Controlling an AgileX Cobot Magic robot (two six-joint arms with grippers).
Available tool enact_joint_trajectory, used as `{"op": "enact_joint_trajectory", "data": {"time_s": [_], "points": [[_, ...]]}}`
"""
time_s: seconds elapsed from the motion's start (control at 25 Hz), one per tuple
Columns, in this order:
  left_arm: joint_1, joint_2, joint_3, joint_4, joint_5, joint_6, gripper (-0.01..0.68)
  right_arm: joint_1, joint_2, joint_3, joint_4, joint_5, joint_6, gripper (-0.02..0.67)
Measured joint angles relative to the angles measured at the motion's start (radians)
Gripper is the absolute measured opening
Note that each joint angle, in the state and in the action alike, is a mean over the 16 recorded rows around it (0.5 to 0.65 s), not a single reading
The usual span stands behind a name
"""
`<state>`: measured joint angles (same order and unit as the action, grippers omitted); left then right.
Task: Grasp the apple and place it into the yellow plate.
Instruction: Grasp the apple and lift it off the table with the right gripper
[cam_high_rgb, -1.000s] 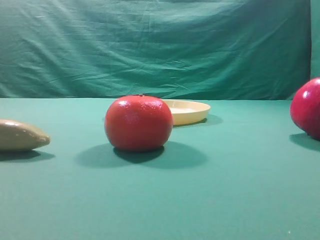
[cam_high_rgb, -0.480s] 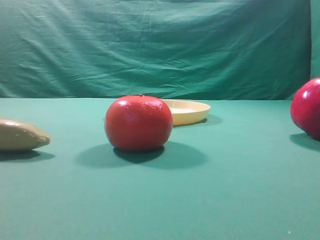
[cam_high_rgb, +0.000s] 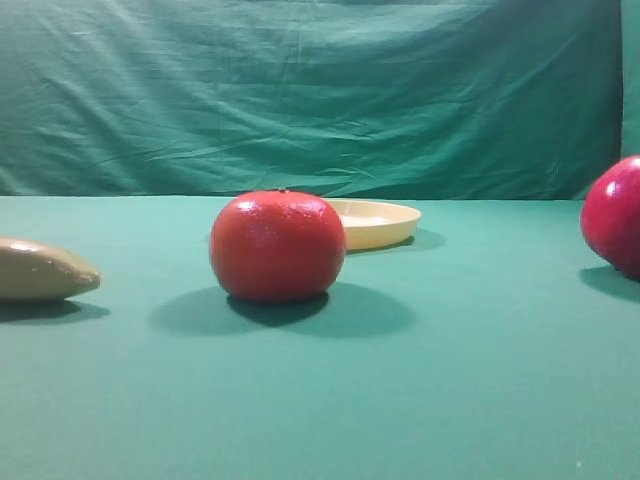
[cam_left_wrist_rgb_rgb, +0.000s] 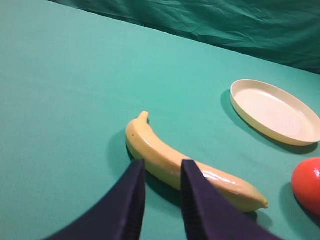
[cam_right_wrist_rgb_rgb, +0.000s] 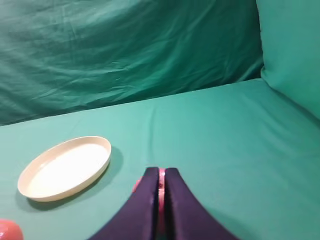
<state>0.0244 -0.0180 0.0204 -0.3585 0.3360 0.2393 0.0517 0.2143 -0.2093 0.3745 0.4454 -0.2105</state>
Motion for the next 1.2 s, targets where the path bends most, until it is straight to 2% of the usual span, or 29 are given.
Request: {"op": "enact_joint_trajectory", "data": {"time_s": [0.4, 0.68, 0.8, 0.96, 1.2], "points": [[0.0, 0.0, 0.0, 0.0, 0.0, 0.0, 0.157, 0.0, 0.421, -0.259, 0.036, 0.278, -0.242, 0.0], [0.0, 0.0, 0.0, 0.0, 0.0, 0.0, 0.157, 0.0, 0.611, -0.332, 0.065, 0.347, -0.313, 0.0], [0.0, 0.0, 0.0, 0.0, 0.0, 0.0, 0.157, 0.0, 0.654, -0.34, 0.078, 0.35, -0.332, 0.021], [0.0, 0.0, 0.0, 0.0, 0.0, 0.0, 0.157, 0.0, 0.684, -0.343, 0.093, 0.346, -0.359, 0.117], [0.0, 0.0, 0.0, 0.0, 0.0, 0.0, 0.157, 0.0, 0.697, -0.344, 0.099, 0.327, -0.402, 0.355]]}}
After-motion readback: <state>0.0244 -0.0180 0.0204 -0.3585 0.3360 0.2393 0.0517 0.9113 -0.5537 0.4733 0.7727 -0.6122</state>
